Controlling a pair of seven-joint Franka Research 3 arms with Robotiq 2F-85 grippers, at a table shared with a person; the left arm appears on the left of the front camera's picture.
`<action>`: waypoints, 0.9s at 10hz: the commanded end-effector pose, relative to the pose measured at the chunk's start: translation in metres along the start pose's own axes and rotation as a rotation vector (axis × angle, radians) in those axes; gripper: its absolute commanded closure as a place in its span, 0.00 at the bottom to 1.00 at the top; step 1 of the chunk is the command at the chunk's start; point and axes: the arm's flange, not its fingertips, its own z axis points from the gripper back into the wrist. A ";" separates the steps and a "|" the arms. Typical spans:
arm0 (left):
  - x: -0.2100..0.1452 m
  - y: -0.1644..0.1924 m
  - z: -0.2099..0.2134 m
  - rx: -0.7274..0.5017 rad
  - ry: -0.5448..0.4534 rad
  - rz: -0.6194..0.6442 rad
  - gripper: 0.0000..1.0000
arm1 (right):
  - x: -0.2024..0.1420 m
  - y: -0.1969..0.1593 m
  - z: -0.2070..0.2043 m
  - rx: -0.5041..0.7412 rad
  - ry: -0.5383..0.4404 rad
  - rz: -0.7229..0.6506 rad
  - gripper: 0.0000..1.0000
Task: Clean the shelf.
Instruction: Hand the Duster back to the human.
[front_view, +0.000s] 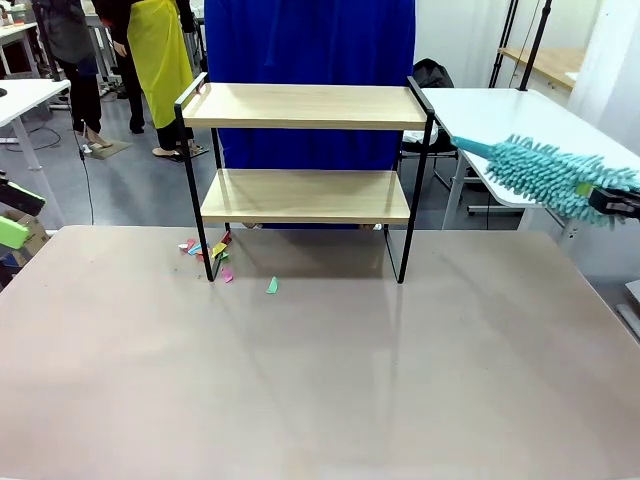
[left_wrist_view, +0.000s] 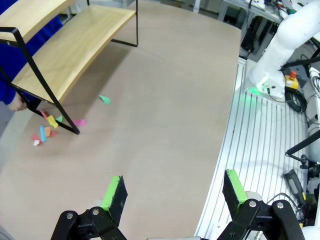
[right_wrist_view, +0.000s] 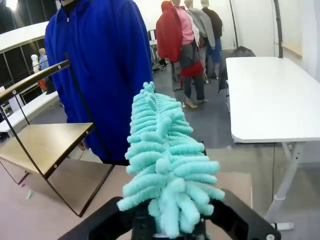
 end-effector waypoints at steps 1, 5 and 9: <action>0.003 0.000 0.000 -0.016 -0.022 -0.019 0.00 | -0.003 -0.006 0.006 -0.039 0.039 0.012 0.83; 0.003 0.000 0.000 -0.016 -0.022 -0.019 0.00 | -0.003 -0.006 0.006 -0.039 0.039 0.012 0.83; 0.003 0.000 0.000 -0.016 -0.022 -0.019 0.00 | -0.003 -0.006 0.006 -0.039 0.039 0.012 0.83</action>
